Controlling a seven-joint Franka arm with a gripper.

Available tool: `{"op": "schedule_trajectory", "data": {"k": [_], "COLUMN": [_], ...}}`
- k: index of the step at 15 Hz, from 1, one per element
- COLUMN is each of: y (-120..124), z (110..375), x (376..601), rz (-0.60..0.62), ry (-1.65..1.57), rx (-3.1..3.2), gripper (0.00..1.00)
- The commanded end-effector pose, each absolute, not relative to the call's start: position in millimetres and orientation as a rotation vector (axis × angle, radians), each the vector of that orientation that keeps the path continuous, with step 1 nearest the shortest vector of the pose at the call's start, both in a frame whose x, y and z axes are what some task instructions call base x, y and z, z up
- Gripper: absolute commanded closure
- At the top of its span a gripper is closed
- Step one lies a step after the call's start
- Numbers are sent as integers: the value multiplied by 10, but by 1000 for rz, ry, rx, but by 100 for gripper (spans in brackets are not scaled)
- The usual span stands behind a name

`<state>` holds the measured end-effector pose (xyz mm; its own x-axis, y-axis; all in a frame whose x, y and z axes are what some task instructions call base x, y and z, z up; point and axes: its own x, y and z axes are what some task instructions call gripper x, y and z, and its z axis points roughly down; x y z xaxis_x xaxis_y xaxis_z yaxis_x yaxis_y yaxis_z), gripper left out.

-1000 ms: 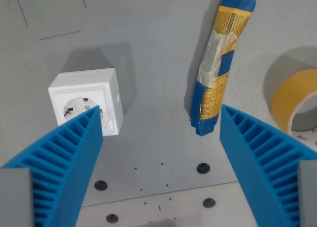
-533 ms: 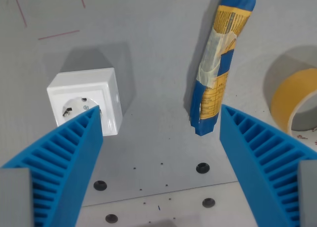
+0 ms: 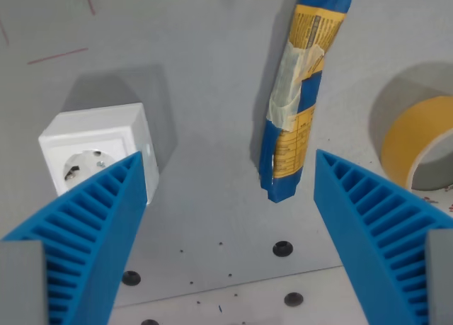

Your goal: Pick up the blue bag

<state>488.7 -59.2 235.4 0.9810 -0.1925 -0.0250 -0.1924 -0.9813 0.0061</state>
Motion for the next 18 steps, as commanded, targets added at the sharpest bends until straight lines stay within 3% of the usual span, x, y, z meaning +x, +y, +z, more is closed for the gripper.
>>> {"op": "schedule_trajectory", "data": {"k": [1, 18], "y": [-630, -994], "z": [2333, 1792], "x": [4802, 4685], "rz": [132, 211], "ry": [-408, -576], "rx": [3122, 3117], "gripper": [0, 0]}}
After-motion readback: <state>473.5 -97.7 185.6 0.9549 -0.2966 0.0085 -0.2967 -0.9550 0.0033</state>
